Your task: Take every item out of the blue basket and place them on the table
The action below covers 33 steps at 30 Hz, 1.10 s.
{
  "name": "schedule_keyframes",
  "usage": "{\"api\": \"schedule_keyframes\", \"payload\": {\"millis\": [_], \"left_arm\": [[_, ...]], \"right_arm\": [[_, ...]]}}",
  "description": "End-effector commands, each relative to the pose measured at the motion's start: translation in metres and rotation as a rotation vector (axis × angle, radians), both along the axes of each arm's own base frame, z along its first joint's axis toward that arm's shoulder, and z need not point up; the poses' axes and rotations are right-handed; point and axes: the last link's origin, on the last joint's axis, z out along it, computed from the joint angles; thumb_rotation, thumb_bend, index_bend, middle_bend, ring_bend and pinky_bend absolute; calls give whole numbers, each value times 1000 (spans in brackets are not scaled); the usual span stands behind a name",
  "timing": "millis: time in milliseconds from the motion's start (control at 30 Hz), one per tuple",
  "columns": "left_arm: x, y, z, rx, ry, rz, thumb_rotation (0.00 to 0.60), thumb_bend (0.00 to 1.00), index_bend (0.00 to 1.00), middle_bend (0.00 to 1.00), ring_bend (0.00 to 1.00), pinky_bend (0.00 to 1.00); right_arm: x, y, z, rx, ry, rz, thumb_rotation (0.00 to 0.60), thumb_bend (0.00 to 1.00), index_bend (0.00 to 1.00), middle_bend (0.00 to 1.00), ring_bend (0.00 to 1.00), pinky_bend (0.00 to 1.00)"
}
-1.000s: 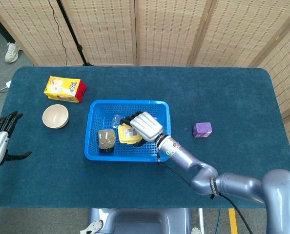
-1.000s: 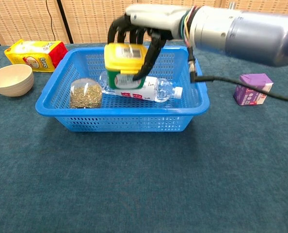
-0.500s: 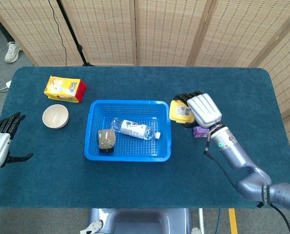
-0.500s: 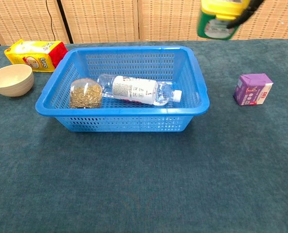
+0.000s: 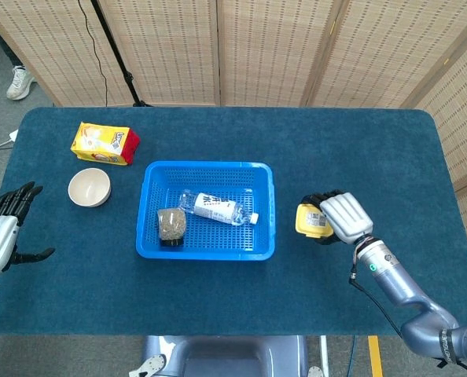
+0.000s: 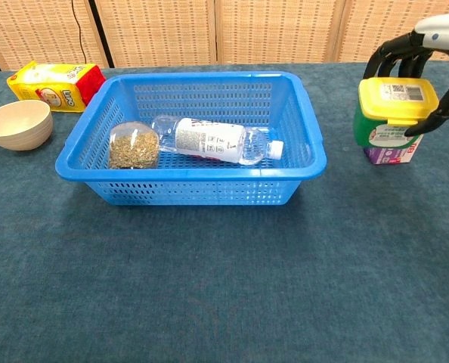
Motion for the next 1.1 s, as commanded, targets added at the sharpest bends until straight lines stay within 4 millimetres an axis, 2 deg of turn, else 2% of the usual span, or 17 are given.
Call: {"api": "schedule_keyframes", "payload": {"millis": [33,67,200,267,467,533,600,700,733,767,967,1100], "left_arm": [[-1,0,1,2,0,2,600,99,0,0,0,0],[-1,-1,1,3,0,3,600,99,0,0,0,0],[-3,-1,2,4,-1,7,600,99,0,0,0,0],[-4,-1,2,5,0,10,600,99,0,0,0,0],[-4,1,2,4,-1,14,600,99,0,0,0,0],[-4,1,1,3,0,14,600,99,0,0,0,0],[-4,1,1,0,0,16,600,99,0,0,0,0],[-3,2,0,-4,1,14,600,100,0,0,0,0],[-3,2,0,-4,-1,17,600,99,0,0,0,0],[-4,2,0,-4,-2,18,600,99,0,0,0,0],[-7,5,2,-6,-8,31,600,98,0,0,0,0],[-11,8,3,-6,-11,44,600,99,0,0,0,0]], "right_arm": [[-9,1,-12,110,81,-42,600,18,77,74,45,49],[-9,-1,-12,128,96,-55,600,0,10,6,1,7],[4,-12,-7,89,53,-63,600,0,0,0,0,0],[17,-17,-2,59,8,-56,600,0,0,0,0,0],[73,-31,14,-6,-117,7,600,0,0,0,0,0],[97,-32,12,15,-182,19,600,0,0,0,0,0],[112,-34,8,40,-212,20,600,0,0,0,0,0],[135,-40,-7,88,-234,14,600,0,0,0,0,0],[151,-41,-28,152,-270,1,600,0,0,0,0,0],[156,-44,-37,160,-266,-5,600,0,0,0,0,0],[167,-47,-76,196,-215,-5,600,0,0,0,0,0],[170,-40,-108,224,-175,13,600,0,0,0,0,0]]}}
